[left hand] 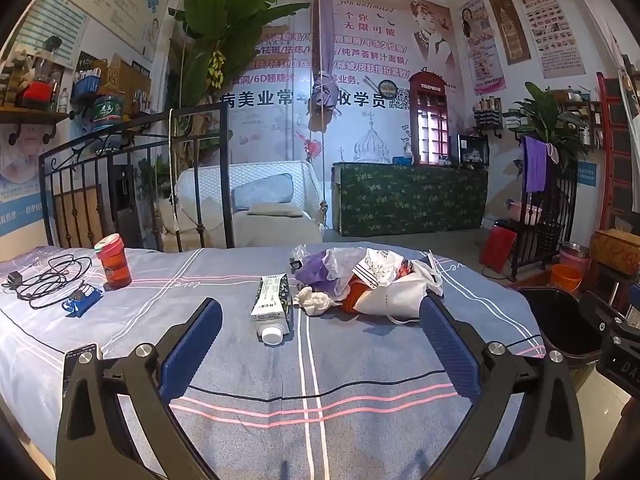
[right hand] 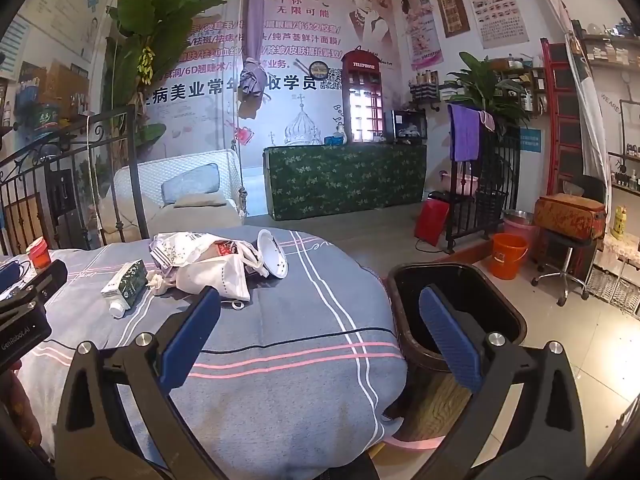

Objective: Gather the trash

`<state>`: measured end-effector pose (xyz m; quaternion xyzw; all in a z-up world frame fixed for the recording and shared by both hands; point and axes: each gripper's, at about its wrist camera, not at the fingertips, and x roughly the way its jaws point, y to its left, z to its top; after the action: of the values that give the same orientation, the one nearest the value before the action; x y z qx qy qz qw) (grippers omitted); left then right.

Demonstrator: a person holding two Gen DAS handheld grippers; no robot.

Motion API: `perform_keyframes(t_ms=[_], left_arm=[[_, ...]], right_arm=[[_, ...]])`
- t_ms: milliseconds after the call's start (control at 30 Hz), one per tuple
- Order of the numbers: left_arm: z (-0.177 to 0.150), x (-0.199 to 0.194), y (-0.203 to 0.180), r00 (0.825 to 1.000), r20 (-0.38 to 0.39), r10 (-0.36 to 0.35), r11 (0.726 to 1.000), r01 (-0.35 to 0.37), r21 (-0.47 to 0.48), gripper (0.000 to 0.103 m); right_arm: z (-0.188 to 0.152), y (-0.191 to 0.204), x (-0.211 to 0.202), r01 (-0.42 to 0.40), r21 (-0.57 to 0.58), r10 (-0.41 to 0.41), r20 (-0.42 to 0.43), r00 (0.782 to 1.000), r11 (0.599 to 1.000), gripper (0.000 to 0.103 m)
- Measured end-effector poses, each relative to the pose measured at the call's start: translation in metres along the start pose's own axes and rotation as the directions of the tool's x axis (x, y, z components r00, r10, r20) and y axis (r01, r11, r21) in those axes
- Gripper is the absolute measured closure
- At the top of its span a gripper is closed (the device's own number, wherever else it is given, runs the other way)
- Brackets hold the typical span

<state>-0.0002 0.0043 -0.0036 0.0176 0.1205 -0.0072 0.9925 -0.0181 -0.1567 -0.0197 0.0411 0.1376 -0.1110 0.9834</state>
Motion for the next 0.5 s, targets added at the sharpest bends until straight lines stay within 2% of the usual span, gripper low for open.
perform_keyframes(t_ms=[500], left_arm=[[-0.0034, 0.0029, 0.0009, 1.0, -0.016, -0.003, 1.0, 0.003, -0.002, 0.006]], right_arm=[[-0.0001, -0.0002, 0.0, -0.005, -0.002, 0.005, -0.01, 1.0, 1.0, 0.005]])
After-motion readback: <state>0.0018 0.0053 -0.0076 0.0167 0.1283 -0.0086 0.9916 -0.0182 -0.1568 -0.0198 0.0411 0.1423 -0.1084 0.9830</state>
